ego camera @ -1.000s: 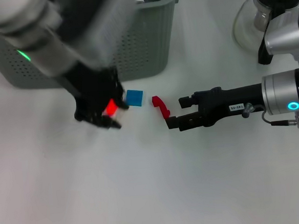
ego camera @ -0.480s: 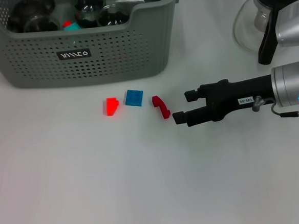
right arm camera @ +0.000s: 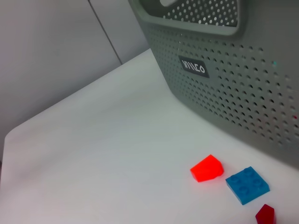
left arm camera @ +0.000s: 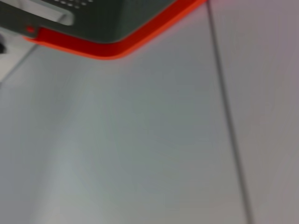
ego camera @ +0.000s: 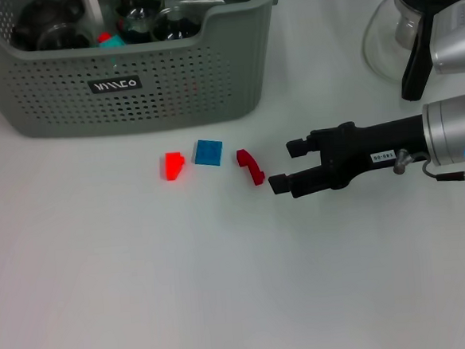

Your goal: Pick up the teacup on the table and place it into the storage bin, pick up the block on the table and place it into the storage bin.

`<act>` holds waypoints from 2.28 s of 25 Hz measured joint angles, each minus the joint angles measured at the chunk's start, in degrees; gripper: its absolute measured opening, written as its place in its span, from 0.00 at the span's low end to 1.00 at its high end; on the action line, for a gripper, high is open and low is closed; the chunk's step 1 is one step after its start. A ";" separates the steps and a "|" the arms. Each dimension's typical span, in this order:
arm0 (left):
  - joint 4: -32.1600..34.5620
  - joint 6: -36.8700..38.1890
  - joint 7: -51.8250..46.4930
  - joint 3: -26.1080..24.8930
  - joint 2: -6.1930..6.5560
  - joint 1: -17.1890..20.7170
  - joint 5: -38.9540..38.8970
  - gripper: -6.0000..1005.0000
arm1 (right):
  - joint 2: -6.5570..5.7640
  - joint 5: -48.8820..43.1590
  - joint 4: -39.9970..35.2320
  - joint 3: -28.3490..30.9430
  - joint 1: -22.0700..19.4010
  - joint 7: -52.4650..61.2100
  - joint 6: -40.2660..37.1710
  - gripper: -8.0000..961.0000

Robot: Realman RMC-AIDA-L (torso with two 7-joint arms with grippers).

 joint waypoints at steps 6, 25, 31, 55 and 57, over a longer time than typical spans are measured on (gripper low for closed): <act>4.23 6.36 -4.28 0.16 0.12 0.20 -1.23 0.64 | -0.08 0.02 0.00 0.01 0.04 -0.01 -0.03 0.95; 28.01 24.82 12.43 31.48 -14.33 11.77 9.05 0.95 | -0.25 0.25 0.00 1.71 0.43 0.72 0.15 0.95; 15.31 16.47 13.94 34.67 -14.38 6.91 15.58 0.95 | 0.14 0.07 0.02 1.70 0.66 0.52 0.45 0.95; -0.96 -4.54 15.82 37.43 -14.90 2.28 23.82 0.95 | 0.44 0.01 0.48 1.65 -0.04 0.18 0.63 0.95; -0.96 -4.70 15.82 37.45 -14.91 2.27 23.84 0.94 | 0.44 0.01 0.36 1.63 -0.09 0.16 0.63 0.95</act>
